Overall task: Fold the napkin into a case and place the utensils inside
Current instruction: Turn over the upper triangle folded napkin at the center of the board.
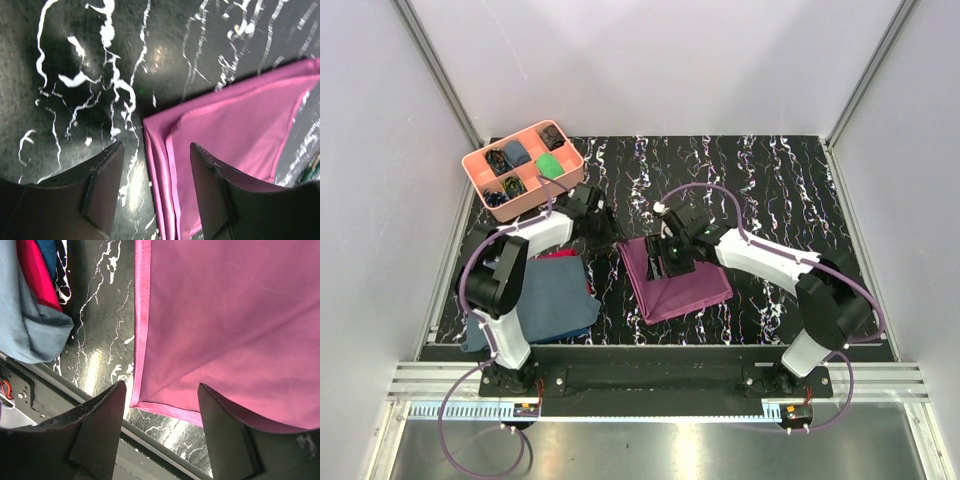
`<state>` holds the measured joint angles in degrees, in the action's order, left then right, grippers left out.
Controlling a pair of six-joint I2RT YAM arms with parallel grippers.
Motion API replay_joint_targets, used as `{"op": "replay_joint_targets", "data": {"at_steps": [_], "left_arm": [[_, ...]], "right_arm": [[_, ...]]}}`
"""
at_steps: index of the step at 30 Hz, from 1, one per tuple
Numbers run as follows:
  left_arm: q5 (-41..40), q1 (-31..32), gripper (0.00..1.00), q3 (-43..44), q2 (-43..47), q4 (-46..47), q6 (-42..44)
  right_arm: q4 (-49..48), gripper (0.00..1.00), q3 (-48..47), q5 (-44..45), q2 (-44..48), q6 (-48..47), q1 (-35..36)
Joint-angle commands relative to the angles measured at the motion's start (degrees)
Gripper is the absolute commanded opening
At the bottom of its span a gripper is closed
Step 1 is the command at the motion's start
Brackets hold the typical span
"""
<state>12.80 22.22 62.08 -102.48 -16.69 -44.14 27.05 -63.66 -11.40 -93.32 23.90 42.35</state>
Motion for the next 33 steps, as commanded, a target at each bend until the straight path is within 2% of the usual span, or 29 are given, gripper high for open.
{"op": "replay_joint_targets", "data": {"at_steps": [1,6,14,19,23,27,29,33], "left_arm": [[-3.8,1.4,0.57,3.4,-3.3,1.8,-1.7],[-4.5,1.6,0.51,3.0,-4.5,1.9,-2.6],[-6.7,1.7,0.36,2.1,-5.0,0.6,-3.0],[-8.0,1.7,0.32,1.5,-5.4,0.9,-2.9],[-6.9,1.7,0.23,1.5,-5.6,1.9,-2.4],[-6.4,1.7,0.16,1.3,-5.3,2.9,-1.7],[-6.0,1.7,0.15,1.3,-5.3,3.1,-1.5],[-5.0,1.8,0.10,1.0,-5.1,3.9,-1.6]], "right_arm": [[-0.2,0.69,-4.2,1.8,-1.8,-1.0,1.6],[-0.1,0.68,-5.9,2.8,-3.4,-0.8,3.2],[0.0,0.58,-8.2,4.4,-5.8,-0.5,6.5],[1.2,0.60,-9.4,7.2,-7.7,-1.0,10.1],[5.2,0.62,-11.6,11.0,-10.7,-3.0,13.0],[8.5,0.53,-14.4,15.9,-12.6,-4.0,15.7],[9.8,0.53,-14.7,17.9,-13.0,-4.4,17.0],[12.2,0.47,-15.0,19.3,-13.3,-4.0,18.1]]}}
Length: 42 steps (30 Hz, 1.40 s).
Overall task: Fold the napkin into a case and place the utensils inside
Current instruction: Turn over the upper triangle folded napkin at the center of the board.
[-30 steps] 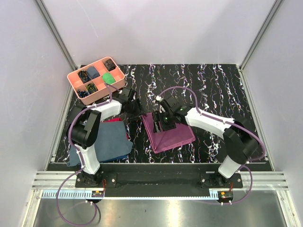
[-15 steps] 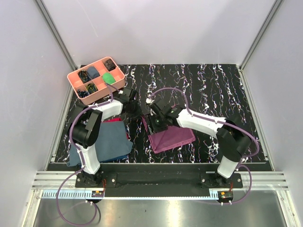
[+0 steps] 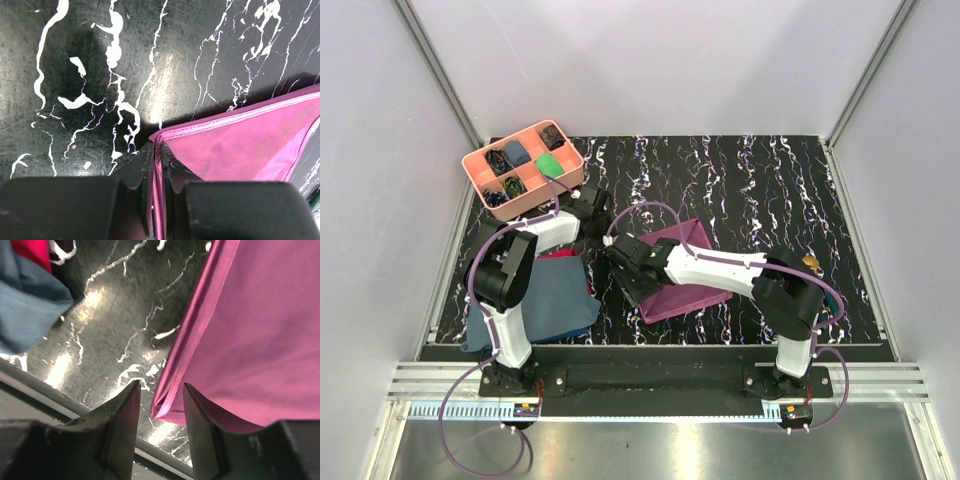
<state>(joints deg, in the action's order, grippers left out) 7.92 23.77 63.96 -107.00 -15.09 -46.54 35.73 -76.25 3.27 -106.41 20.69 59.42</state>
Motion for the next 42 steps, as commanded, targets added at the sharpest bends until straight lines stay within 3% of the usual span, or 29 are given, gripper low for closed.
{"op": "replay_joint_targets", "data": {"at_steps": [1,16,31,38,42], "left_arm": [[0.0,0.2,0.10,-0.9,-0.5,2.3,0.8],[1.1,0.4,0.06,-1.6,-0.9,3.2,0.4],[2.4,0.3,0.08,-1.4,-1.2,3.6,1.0],[3.1,-0.2,0.23,-2.3,-0.6,3.5,2.1],[4.6,-0.7,0.37,-2.6,0.4,3.6,2.5]], "right_arm": [[3.8,0.43,-2.2,4.4,0.0,-0.4,1.2],[3.1,0.41,-0.4,2.5,-2.8,1.4,4.7],[3.7,0.43,1.9,6.7,-6.4,1.9,4.7],[5.6,0.20,0.6,13.3,-5.8,2.6,4.7],[5.6,0.06,-0.5,12.8,-3.5,2.3,4.7]]}}
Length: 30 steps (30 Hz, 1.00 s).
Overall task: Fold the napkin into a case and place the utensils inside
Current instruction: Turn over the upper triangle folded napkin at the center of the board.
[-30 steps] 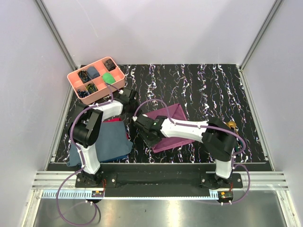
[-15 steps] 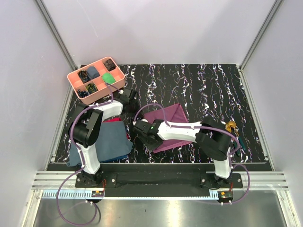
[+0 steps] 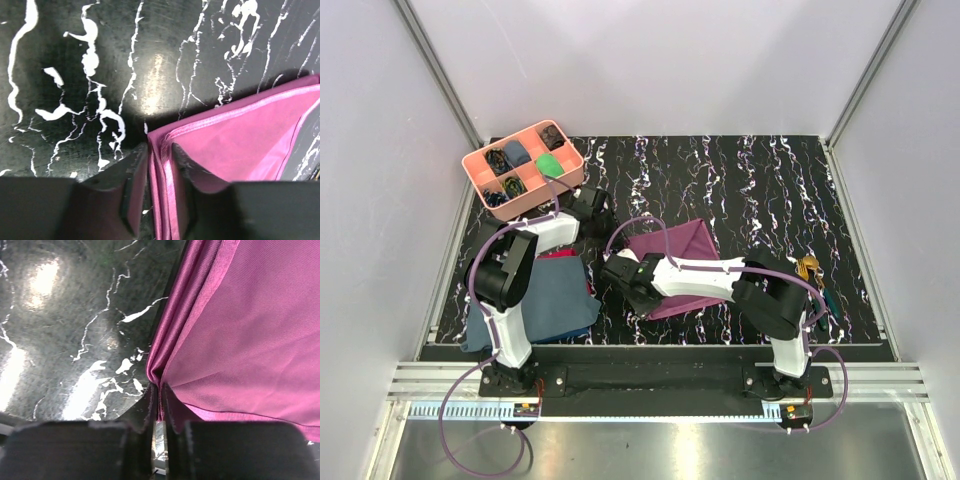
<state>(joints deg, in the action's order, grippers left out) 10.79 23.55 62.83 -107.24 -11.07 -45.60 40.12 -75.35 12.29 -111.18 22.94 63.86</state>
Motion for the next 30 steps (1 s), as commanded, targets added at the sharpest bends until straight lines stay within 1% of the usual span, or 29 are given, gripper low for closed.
{"op": "replay_joint_targets", "data": {"at_steps": [1,4,7,10,14,20,21,25,30], "left_arm": [[2.4,-0.6,0.44,-1.5,0.9,-0.5,1.7],[3.4,-0.7,0.52,-1.8,2.3,-0.7,1.7],[5.3,-0.8,0.52,-1.9,2.6,-0.6,0.5],[5.0,-0.7,0.52,-2.0,2.2,-0.6,-0.7],[4.0,-0.7,0.52,-1.9,1.4,-1.1,-1.8],[1.6,-0.1,0.47,0.4,-0.5,-3.2,-1.9],[1.6,0.0,0.45,0.5,-0.7,-3.4,-2.0],[-1.7,0.4,0.45,0.6,-0.7,-6.0,-3.1],[-3.1,0.4,0.43,0.4,-0.3,-6.9,-4.1]], "right_arm": [[1.2,0.03,-1.5,3.7,1.8,0.1,0.2],[1.0,0.00,-1.5,3.0,3.8,0.1,0.3],[-0.6,0.00,-0.7,1.9,5.4,-0.1,0.1],[-1.7,0.00,0.0,0.8,6.7,-0.1,-0.1],[-2.7,0.00,1.3,-0.4,8.3,0.1,-0.7],[-4.2,0.00,3.3,-1.6,10.1,0.6,-1.6],[-4.3,0.00,3.5,-1.7,10.4,0.9,-2.1],[-5.2,0.00,4.7,-2.4,12.0,1.2,-3.6],[-6.6,0.00,5.7,-4.5,13.8,1.3,-5.0]]}}
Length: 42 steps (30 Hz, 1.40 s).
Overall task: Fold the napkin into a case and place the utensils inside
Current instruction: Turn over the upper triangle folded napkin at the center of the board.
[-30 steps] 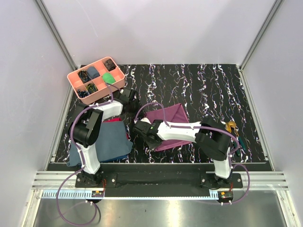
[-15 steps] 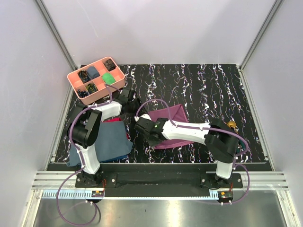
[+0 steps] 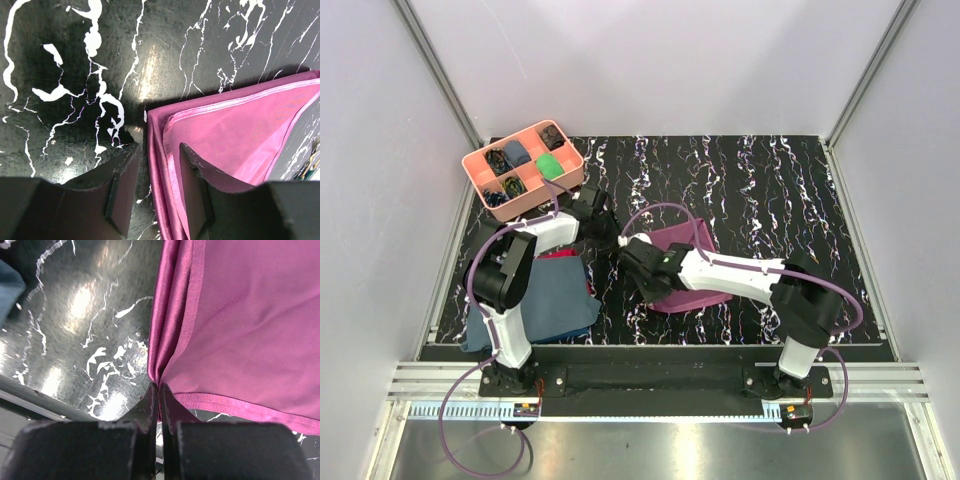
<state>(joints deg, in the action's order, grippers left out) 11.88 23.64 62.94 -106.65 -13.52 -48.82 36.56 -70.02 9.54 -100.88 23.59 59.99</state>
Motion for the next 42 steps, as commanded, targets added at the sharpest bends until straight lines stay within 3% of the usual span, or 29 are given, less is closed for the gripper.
{"op": "replay_joint_targets", "data": {"at_steps": [1,14,23,25,33,39,42], "left_arm": [[-4.0,0.4,0.43,0.3,-1.4,-4.3,-1.3],[-4.5,1.8,0.37,1.7,-4.8,-2.3,-2.9],[-7.9,1.5,0.06,0.9,-3.1,-1.7,-0.6],[-7.9,0.9,0.00,0.1,-1.5,-1.4,0.9],[-2.5,-1.7,0.00,-1.3,8.5,-0.3,7.4],[0.8,-7.8,0.00,-1.7,20.4,-3.5,5.8],[-1.8,-10.8,0.00,0.6,28.1,-4.5,6.4]], "right_arm": [[-3.7,0.00,0.4,-2.2,3.7,0.7,-1.1],[-5.4,0.00,0.5,-4.6,4.5,1.8,-2.0],[-5.4,0.00,1.9,-5.3,5.7,1.5,-2.6],[-5.5,0.00,2.1,-6.2,5.4,1.3,-2.4],[-8.7,0.00,0.5,-13.2,3.6,0.0,-2.4],[-10.1,0.00,-10.6,-22.0,1.3,-0.9,-2.1],[-11.8,0.00,-17.4,-28.8,0.8,-0.5,-1.9]]}}
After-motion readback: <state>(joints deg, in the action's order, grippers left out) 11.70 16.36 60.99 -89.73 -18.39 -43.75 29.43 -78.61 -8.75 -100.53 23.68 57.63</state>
